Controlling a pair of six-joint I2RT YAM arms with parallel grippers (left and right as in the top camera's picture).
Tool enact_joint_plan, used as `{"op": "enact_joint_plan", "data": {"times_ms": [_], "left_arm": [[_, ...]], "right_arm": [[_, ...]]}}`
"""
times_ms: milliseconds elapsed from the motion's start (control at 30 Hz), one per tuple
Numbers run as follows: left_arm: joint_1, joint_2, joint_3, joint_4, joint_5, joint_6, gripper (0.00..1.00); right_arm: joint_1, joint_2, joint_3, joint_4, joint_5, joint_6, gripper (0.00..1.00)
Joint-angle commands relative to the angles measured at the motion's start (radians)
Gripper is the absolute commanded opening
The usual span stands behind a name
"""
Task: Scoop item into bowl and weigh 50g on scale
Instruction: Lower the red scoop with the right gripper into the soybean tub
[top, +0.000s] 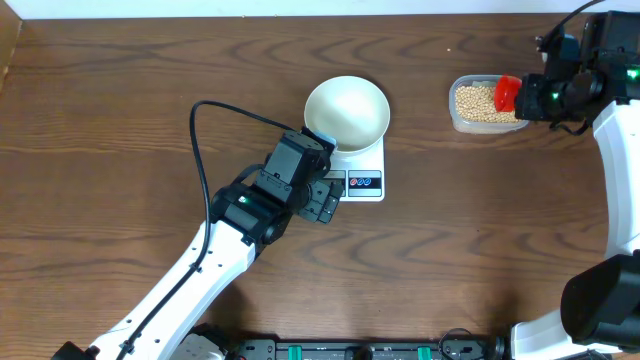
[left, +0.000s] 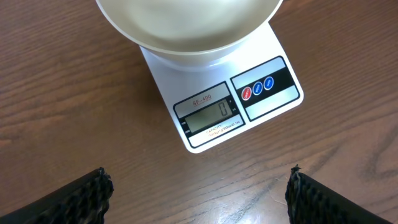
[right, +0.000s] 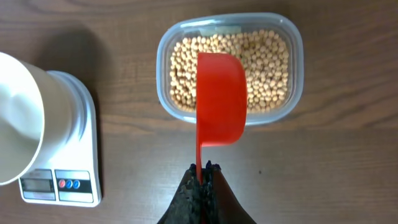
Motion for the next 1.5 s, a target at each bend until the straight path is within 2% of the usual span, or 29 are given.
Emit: {"op": "enact_joint_plan", "data": {"times_ms": [0, 233, 500, 1033, 1467], "left_arm": [[0.003, -0.008, -0.002, 0.001, 0.01, 0.014, 0.92], [0.003, -0.008, -0.002, 0.001, 0.01, 0.014, 0.91], [0.003, -0.008, -0.002, 0.001, 0.01, 0.014, 0.92], [0.003, -0.008, -0.002, 0.001, 0.01, 0.014, 0.92], [0.003, -0.008, -0.002, 0.001, 0.01, 0.014, 0.92]], "right_arm": [[0.015, 0.002, 0.061, -0.033, 0.056, -0.011, 0.01], [0.016, 0.023, 0.211, -0.137, 0.175, -0.002, 0.01], [0.015, 0.164, 0.372, -0.243, 0.22, -0.028, 0.01], [0.026, 0.317, 0.374, -0.175, 0.191, -0.12, 0.01], [0.027, 0.415, 0.373, -0.171, 0.193, -0.08, 0.01]]}}
